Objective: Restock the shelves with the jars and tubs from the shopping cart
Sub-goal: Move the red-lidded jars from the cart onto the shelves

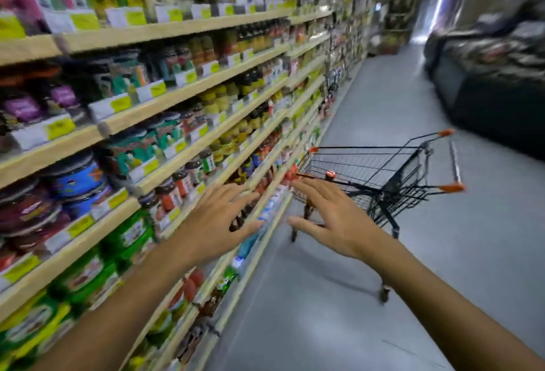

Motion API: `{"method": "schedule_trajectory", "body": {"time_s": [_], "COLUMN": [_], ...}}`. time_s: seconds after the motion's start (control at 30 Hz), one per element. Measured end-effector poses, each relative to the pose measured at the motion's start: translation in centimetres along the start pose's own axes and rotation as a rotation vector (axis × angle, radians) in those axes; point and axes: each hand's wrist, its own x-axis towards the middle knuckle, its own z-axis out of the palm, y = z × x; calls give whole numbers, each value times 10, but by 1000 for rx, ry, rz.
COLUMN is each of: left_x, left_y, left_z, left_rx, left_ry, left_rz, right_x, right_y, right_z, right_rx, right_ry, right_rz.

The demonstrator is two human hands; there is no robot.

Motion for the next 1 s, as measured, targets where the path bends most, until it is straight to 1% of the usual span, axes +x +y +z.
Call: {"method": "schedule_trajectory", "body": {"time_s": [0.2,0.4,0.63,0.8,1.0], "left_x": [92,185,282,348,426], "left_y": [11,-2,-40,-59,-67], "left_z": [39,59,61,86,117], "left_rx": [-58,-109,-182,-212,-226], "left_ry": [5,-7,-45,-119,-179], "left_rz": [179,310,388,395,401], "right_x": [-4,32,103,132,172], "right_y": [66,110,146,179,235], "right_z": [-3,-12,-12,3,11], "right_rx": [-44,-107,-130,-103,-85], "right_ry": [32,53,75,77,75], "right_rz": [173,308,425,493,576]}}
